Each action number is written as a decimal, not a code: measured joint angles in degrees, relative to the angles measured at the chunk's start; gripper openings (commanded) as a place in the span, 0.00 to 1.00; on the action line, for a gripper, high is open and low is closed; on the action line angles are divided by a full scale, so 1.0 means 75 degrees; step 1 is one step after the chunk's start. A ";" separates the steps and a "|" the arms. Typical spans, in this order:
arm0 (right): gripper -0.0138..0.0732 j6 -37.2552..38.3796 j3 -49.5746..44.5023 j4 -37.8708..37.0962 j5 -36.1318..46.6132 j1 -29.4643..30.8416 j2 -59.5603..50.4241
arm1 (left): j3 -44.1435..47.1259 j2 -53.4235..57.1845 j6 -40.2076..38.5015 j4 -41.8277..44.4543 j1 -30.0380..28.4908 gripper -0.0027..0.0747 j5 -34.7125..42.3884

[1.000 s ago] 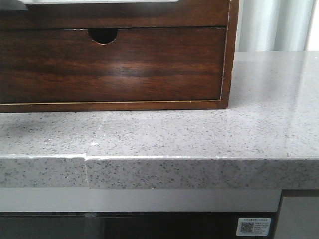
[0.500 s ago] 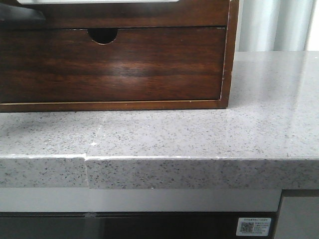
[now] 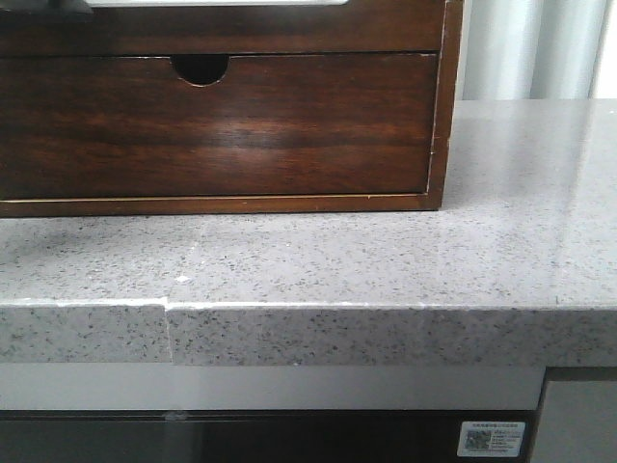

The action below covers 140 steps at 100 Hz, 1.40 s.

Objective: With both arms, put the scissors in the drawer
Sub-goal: 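Pull the drawer open toward the robot with the left gripper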

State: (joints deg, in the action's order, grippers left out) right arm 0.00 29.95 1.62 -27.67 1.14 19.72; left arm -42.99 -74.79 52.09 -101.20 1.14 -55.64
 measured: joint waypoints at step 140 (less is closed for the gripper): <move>0.82 0.0000 0.0000 0.0000 0.0000 0.0000 0.0000 | 0.2594 0.4503 -0.1277 0.1287 -0.0738 0.04 -0.0652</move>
State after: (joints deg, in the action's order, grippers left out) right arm 0.00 29.95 1.62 -27.67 1.14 19.72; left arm -23.53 -41.01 42.51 -91.55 -4.40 -60.53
